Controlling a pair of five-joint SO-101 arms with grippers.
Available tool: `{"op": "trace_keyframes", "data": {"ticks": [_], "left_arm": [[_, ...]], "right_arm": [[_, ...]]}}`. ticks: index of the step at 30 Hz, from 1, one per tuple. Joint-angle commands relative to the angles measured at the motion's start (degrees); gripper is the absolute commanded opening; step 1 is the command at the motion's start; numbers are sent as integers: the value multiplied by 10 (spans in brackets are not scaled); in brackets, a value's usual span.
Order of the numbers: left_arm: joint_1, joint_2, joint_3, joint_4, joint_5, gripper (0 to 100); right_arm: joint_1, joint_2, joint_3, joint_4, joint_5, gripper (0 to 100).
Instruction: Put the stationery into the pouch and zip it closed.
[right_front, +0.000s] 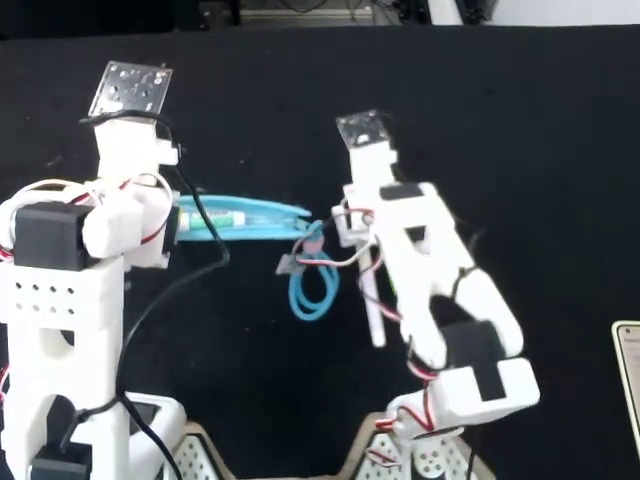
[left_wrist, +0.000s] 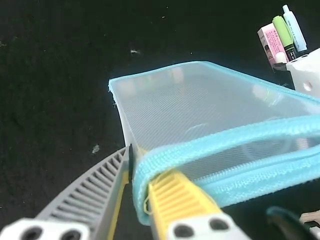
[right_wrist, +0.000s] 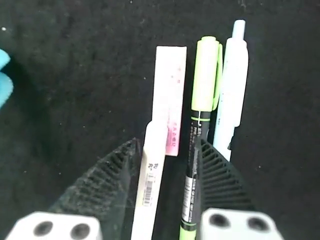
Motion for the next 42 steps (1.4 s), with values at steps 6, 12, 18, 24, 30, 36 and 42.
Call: {"op": "trace_keyframes", "data": {"ticks": [6, 12, 18, 24, 30, 36, 42], "left_arm": [[-2, 1, -4, 4, 0, 30], [-2, 1, -7, 4, -1, 30], [-2, 1, -4, 4, -1, 30], [-2, 1, -2, 4, -1, 30], [-2, 1, -6, 4, -1, 30], [-2, 1, -2, 4, -1, 30], [-2, 1, -2, 4, -1, 30]], "right_arm": [[42, -26, -31, -11, 0, 11], [74, -107, -43, 76, 32, 11], [102, -182, -62, 174, 124, 11], [236, -187, -58, 153, 246, 12], [335, -127, -60, 142, 328, 12], [385, -22, -101, 142, 366, 11], [405, 102, -165, 142, 363, 15]]}}
